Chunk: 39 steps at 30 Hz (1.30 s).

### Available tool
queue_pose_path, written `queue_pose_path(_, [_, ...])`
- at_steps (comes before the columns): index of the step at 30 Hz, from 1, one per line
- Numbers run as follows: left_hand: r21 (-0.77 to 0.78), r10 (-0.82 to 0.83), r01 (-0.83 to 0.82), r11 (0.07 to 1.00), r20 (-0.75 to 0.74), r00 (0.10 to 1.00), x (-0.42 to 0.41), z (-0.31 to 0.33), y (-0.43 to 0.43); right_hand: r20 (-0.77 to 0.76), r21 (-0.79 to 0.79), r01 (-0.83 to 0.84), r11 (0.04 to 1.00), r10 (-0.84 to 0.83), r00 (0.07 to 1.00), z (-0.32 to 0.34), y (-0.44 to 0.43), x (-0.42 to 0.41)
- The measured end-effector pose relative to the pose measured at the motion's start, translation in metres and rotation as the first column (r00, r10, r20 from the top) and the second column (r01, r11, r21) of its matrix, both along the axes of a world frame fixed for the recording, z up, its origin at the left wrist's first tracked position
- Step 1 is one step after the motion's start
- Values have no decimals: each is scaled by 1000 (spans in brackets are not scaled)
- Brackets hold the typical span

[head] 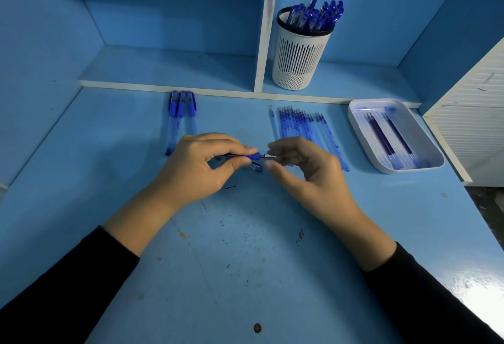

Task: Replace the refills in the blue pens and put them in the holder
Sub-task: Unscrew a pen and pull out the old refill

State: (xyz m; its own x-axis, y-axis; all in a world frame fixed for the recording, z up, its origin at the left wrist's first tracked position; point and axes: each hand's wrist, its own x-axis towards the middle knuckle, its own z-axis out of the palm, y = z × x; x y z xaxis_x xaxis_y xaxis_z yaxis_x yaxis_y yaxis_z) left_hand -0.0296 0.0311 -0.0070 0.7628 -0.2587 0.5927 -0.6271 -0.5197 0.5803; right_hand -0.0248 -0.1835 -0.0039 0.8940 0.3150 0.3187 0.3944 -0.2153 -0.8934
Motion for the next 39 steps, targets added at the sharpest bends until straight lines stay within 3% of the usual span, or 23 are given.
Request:
queue_pose_path(4, [10,2,-3,1000,8,1000,0,-1,2,55,-12,-19,1000,19,998,-2,4,0])
queue_pose_path(9, [1,2,-2,1000,10,1000,0,0,3,-5,33,-11,999,11,1000,-2,3,-2])
queue_pose_path(13, [11,2,-2,1000,20,1000,-1,0,1,146,-24,1,1000,3,989,-3,5,-1])
queue_pose_path(19, [18,1,-2,1000,21,1000,-1,2,1,105,-8,41,999,-40,994,-2,4,-2])
queue_pose_path(33, [29,9,-10,1000,41,999,-4,2,-1,279,-73,90,993,-66,958,-2,3,-2])
queue_pose_path(37, [43,27,-32,999,129,991,-7,4,-3,249,24,98,995,-101,963,-3,5,-2])
queue_pose_path(39, [66,46,-59,996,182,982,-8,4,-2,110,111,91,990,-103,989,0,9,-6])
